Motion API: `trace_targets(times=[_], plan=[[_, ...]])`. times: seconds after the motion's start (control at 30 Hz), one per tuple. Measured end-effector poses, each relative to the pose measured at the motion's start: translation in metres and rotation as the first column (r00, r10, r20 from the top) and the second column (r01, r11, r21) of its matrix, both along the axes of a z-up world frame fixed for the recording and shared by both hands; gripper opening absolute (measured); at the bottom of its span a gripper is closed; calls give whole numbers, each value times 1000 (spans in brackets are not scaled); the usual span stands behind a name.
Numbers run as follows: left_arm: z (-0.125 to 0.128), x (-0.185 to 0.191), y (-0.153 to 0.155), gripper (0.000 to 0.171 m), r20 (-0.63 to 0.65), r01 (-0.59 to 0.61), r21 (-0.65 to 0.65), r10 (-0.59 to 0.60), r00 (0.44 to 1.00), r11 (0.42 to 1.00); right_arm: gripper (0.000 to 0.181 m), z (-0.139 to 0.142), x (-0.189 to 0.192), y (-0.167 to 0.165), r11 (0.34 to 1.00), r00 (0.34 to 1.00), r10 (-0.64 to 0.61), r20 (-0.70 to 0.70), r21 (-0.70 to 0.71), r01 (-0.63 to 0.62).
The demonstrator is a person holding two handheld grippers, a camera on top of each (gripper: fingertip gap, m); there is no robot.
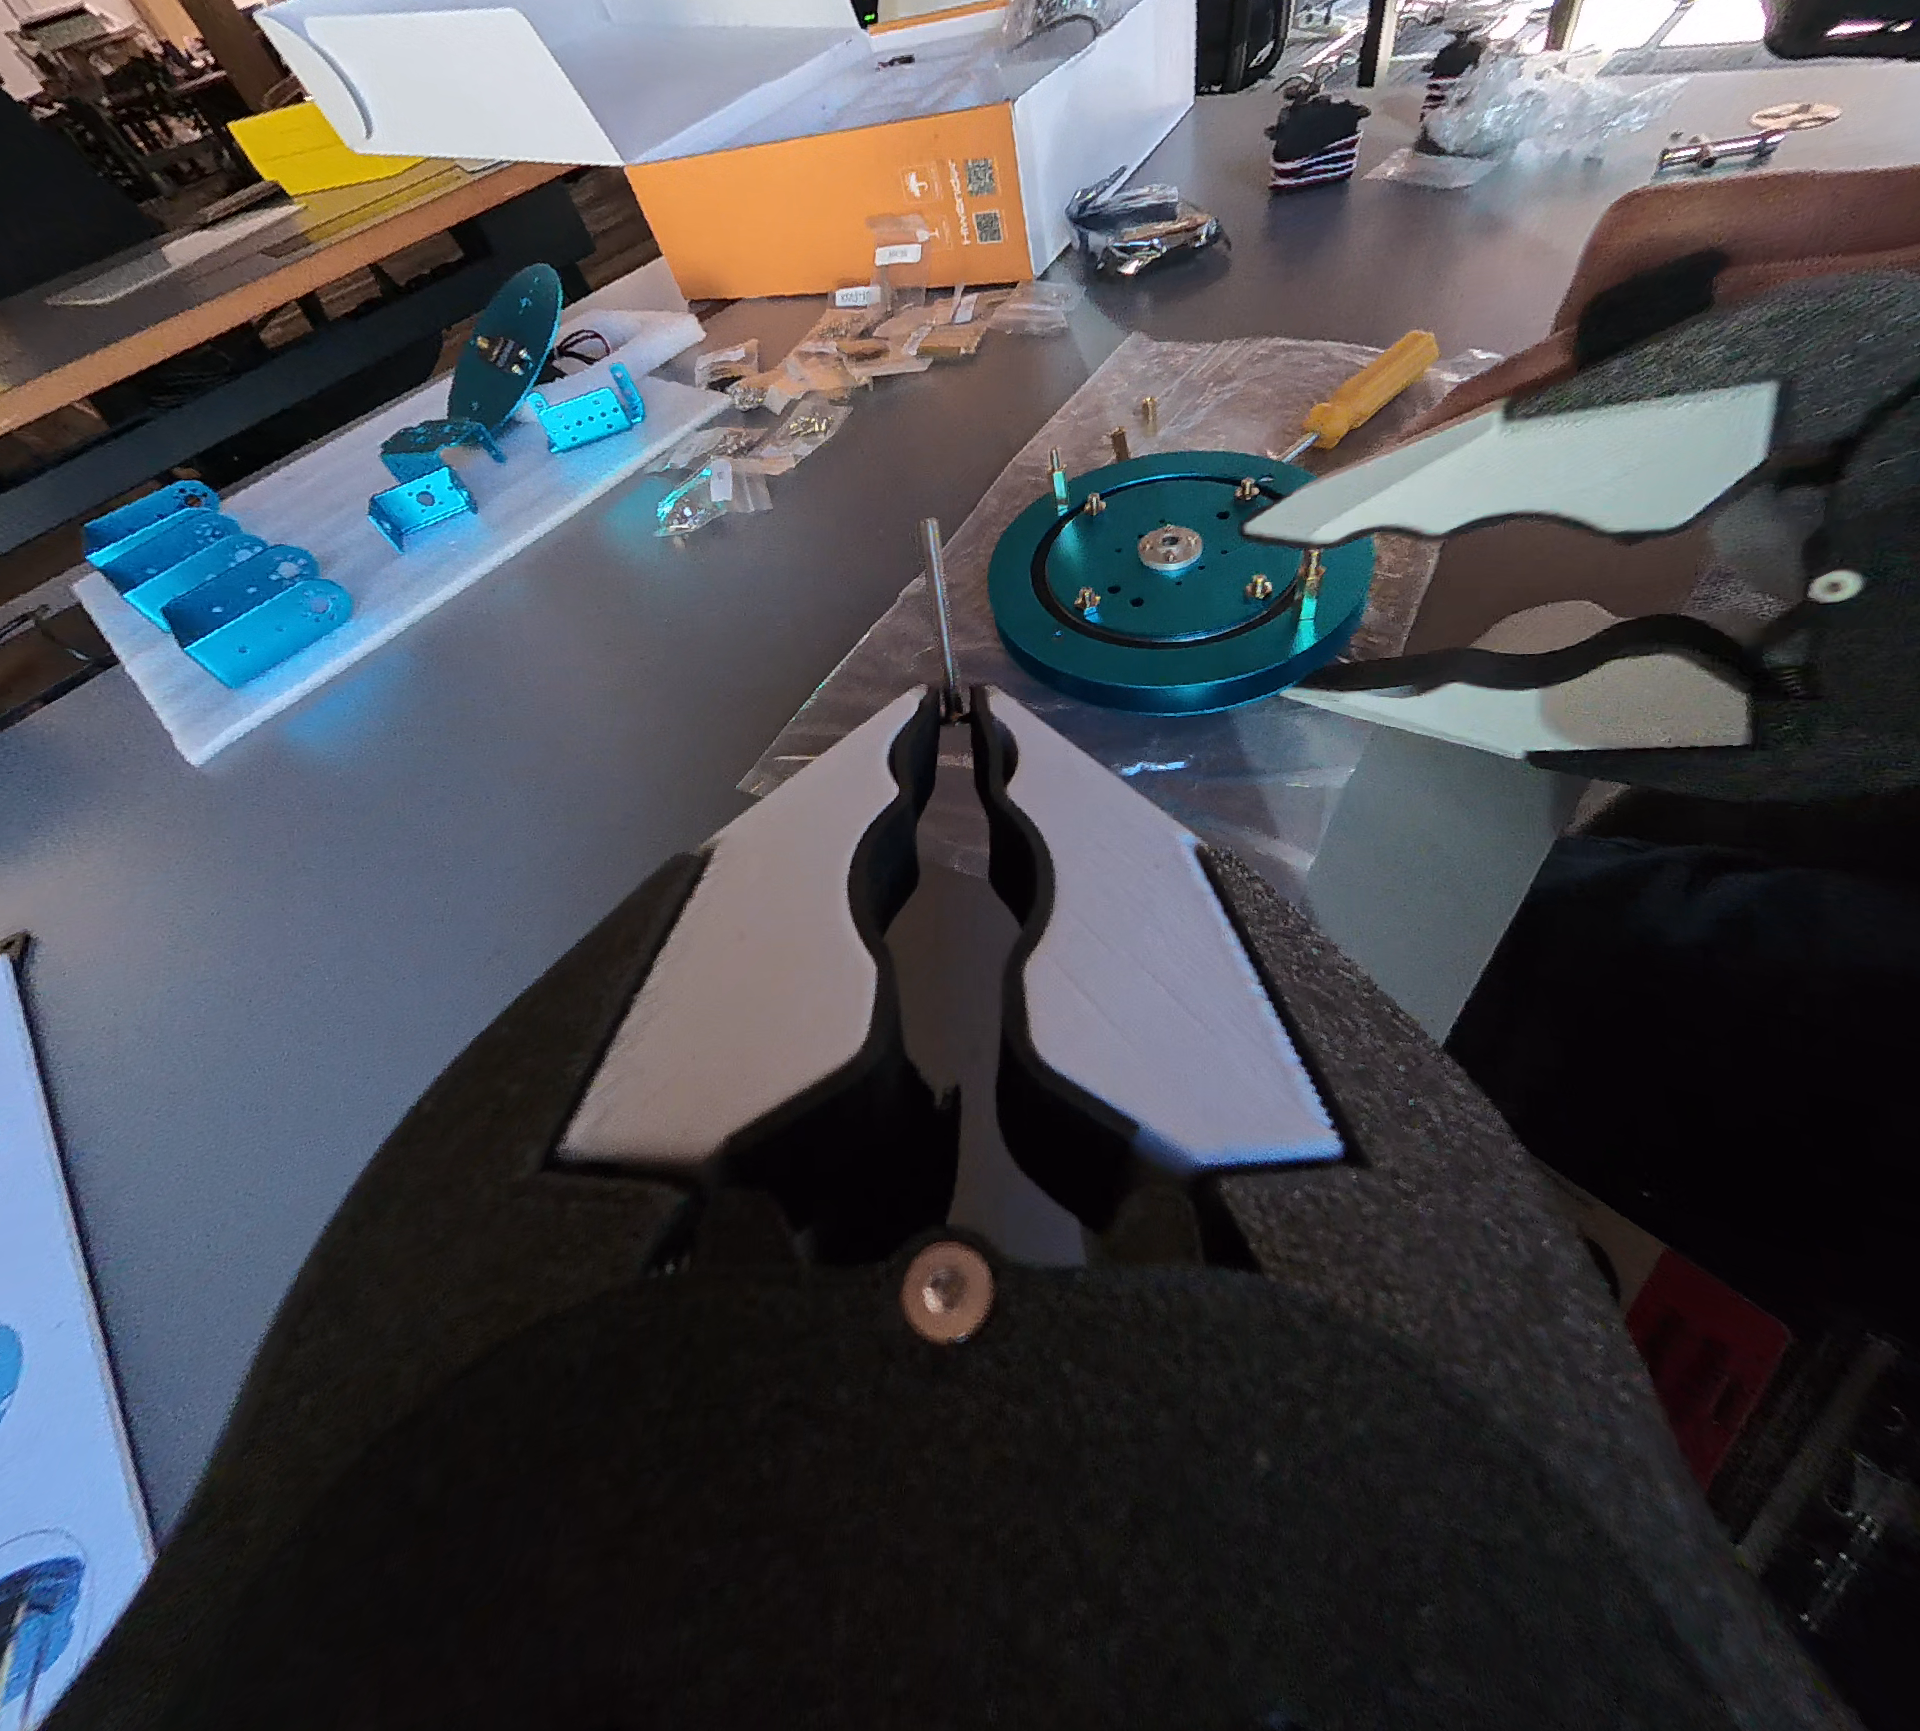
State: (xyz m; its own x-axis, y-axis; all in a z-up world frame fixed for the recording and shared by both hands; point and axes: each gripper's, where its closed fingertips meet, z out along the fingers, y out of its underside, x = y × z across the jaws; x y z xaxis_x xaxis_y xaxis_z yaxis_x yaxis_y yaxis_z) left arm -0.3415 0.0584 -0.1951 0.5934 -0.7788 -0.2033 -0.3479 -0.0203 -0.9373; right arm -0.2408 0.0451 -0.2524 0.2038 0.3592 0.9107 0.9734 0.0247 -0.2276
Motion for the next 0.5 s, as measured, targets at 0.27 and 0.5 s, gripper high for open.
trace_targets(times=[0.27,0.5], plan=[[-12,11,-10,5,-24,71,-33,-72,997,997,39,-5,-3,15,998,991,-51,127,29,48],[-23,6,-3,5,-69,65,-77,-70,995,995,15,0,-4,20,999,998,-33,49,35,32]])
